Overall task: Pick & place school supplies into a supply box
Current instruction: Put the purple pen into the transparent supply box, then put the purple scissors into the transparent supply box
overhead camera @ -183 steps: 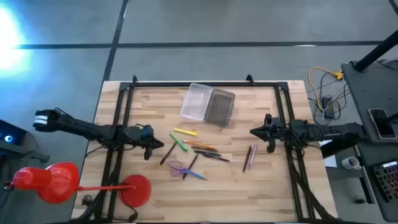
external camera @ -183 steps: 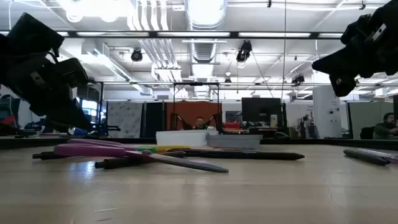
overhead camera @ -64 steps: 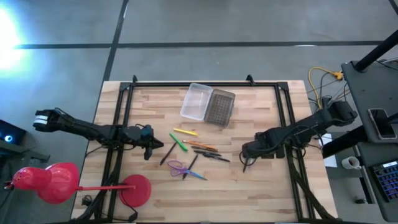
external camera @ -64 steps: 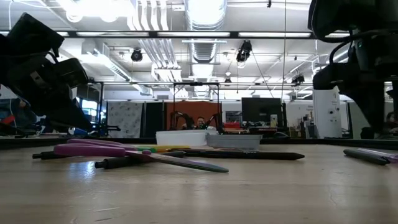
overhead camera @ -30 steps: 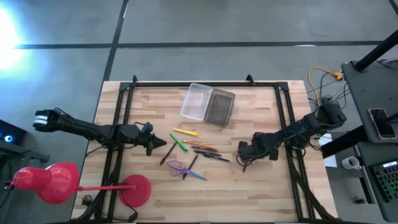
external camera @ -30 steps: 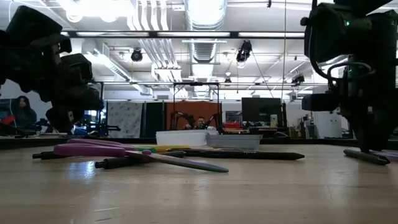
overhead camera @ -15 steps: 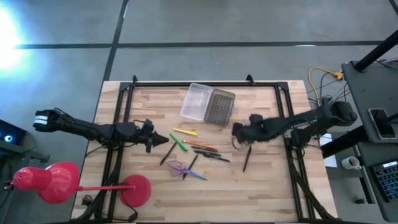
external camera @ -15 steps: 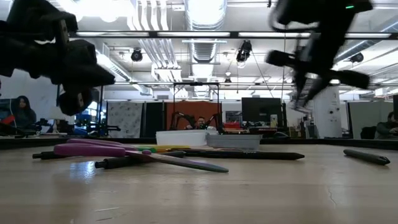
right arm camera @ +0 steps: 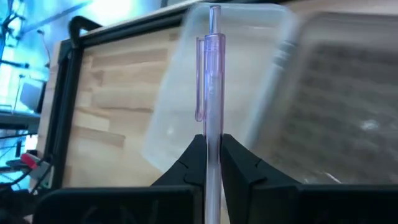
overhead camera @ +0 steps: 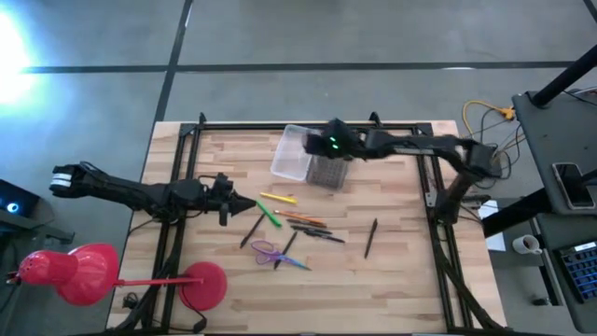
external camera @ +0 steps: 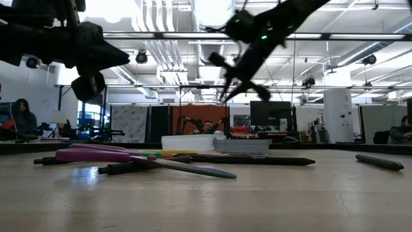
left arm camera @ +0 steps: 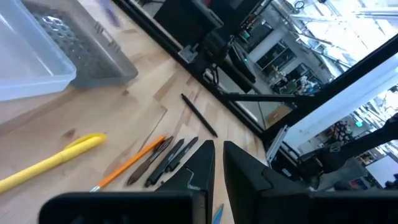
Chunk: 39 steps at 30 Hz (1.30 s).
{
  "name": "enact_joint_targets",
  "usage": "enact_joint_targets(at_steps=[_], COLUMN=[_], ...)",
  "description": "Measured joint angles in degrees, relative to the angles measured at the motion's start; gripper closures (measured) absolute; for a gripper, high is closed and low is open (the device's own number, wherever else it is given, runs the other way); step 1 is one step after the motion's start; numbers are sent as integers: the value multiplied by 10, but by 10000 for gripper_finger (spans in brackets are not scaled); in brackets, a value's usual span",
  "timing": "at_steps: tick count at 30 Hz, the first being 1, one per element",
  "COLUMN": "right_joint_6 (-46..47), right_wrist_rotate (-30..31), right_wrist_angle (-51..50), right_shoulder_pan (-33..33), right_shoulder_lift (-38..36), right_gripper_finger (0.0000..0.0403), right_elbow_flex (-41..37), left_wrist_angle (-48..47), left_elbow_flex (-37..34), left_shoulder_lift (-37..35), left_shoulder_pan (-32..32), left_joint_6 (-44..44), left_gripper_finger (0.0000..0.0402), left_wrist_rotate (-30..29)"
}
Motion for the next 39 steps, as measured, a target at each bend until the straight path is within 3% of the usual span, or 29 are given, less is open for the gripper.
enact_joint_targets(at_steps=[4,7,13,26,31,39], right_joint_6=[-14,31,138,56,-57,-502], right_wrist_rotate=[-18,-29,-57,-32,-14,1], right_wrist_angle=[-13,-45,-73,-152,-165,-214], right_shoulder_pan=[-9,-9,-8,-12,10,123], right_shoulder_lift=[91,147,213,197,164,77], right_gripper_finger=[388,380,332,260,255,255], right_elbow_flex=[98,150,185,186,185,185], left_wrist_angle=[-1,-1,-10,-27,-27,-75], left_elbow_flex=[1,0,-1,-2,-2,-3], left_shoulder_lift=[0,0,0,0,0,1], left_shoulder_pan=[0,0,0,0,0,-2], left_joint_6=[0,-12,-47,-47,-37,-20], left_gripper_finger=[384,384,384,384,384,384], left_wrist_rotate=[-1,-1,-1,-2,-2,1])
